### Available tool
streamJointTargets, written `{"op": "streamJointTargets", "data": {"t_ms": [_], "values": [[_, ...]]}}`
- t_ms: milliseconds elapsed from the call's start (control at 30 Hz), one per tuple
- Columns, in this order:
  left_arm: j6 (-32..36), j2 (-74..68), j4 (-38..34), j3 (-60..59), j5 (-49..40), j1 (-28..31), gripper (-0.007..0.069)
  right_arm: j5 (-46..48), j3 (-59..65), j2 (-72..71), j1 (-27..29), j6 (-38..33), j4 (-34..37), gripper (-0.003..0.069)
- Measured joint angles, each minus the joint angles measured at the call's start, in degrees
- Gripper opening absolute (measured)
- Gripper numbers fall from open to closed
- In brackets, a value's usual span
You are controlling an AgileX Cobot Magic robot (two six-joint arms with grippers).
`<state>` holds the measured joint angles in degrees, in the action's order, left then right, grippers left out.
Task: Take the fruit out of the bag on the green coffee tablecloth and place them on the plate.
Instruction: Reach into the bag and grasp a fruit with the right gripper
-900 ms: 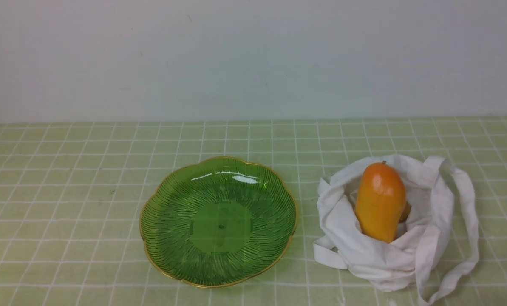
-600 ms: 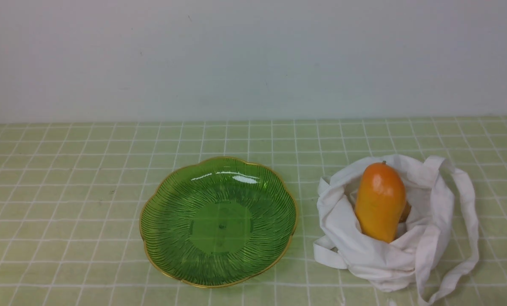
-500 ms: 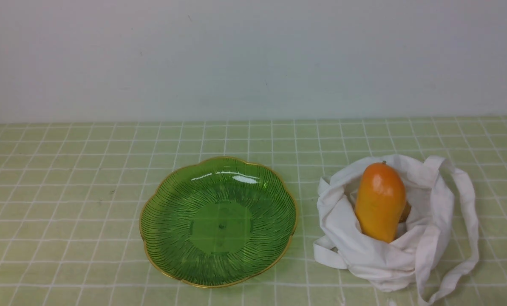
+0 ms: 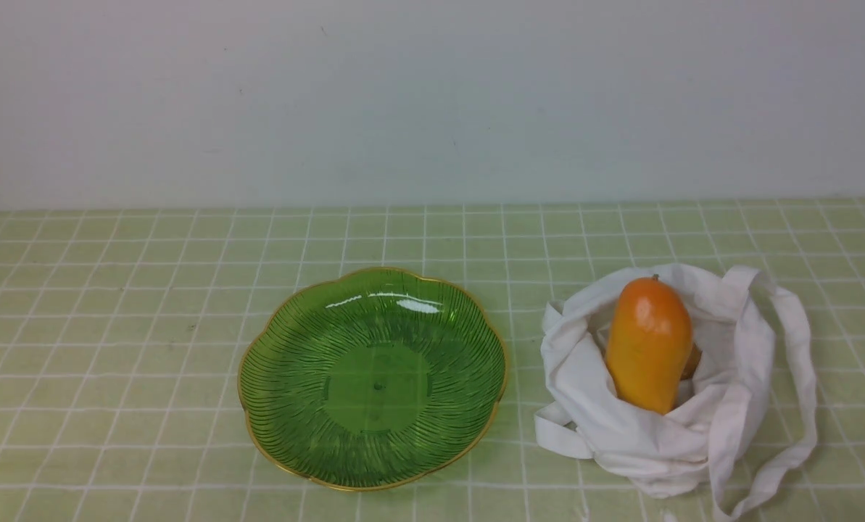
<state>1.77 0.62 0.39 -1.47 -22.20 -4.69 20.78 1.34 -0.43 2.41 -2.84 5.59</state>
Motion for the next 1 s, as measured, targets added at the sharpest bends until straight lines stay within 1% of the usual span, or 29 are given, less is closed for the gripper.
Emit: {"op": "streamJointTargets", "data": {"t_ms": [33, 67, 167, 233, 367, 567, 667, 833, 900, 1000], "values": [[0.0, 0.0, 0.0, 0.0, 0.0, 0.0, -0.0008, -1.3, 0.2, 0.0, 0.0, 0.8, 2.6, -0.0016], [0.0, 0.0, 0.0, 0.0, 0.0, 0.0, -0.0008, -3.2, 0.4, 0.0, 0.0, 2.0, 6.6, -0.0016], [0.0, 0.0, 0.0, 0.0, 0.0, 0.0, -0.0008, -12.0, 0.4, 0.0, 0.0, 6.6, 21.5, -0.0016], [0.0, 0.0, 0.0, 0.0, 0.0, 0.0, -0.0008, -16.1, 0.4, 0.0, 0.0, 8.3, 31.1, -0.0016], [0.0, 0.0, 0.0, 0.0, 0.0, 0.0, -0.0008, -19.5, 0.4, 0.0, 0.0, 7.7, 39.6, -0.0016], [0.0, 0.0, 0.0, 0.0, 0.0, 0.0, -0.0008, -21.8, 0.4, 0.0, 0.0, 8.0, 45.9, -0.0016], [0.0, 0.0, 0.0, 0.0, 0.0, 0.0, -0.0008, -22.0, -0.9, 0.0, 0.0, 7.7, 46.6, -0.0016], [0.0, 0.0, 0.0, 0.0, 0.0, 0.0, -0.0008, -16.6, -10.2, 1.4, 0.0, 1.3, 40.7, -0.0016], [0.0, 0.0, 0.0, 0.0, 0.0, 0.0, -0.0008, -9.6, -18.8, 6.7, 0.0, -4.3, 36.3, -0.0016], [0.0, 0.0, 0.0, 0.0, 0.0, 0.0, -0.0008, 2.4, -28.1, 17.2, 0.0, -10.1, 32.3, -0.0016]]}}
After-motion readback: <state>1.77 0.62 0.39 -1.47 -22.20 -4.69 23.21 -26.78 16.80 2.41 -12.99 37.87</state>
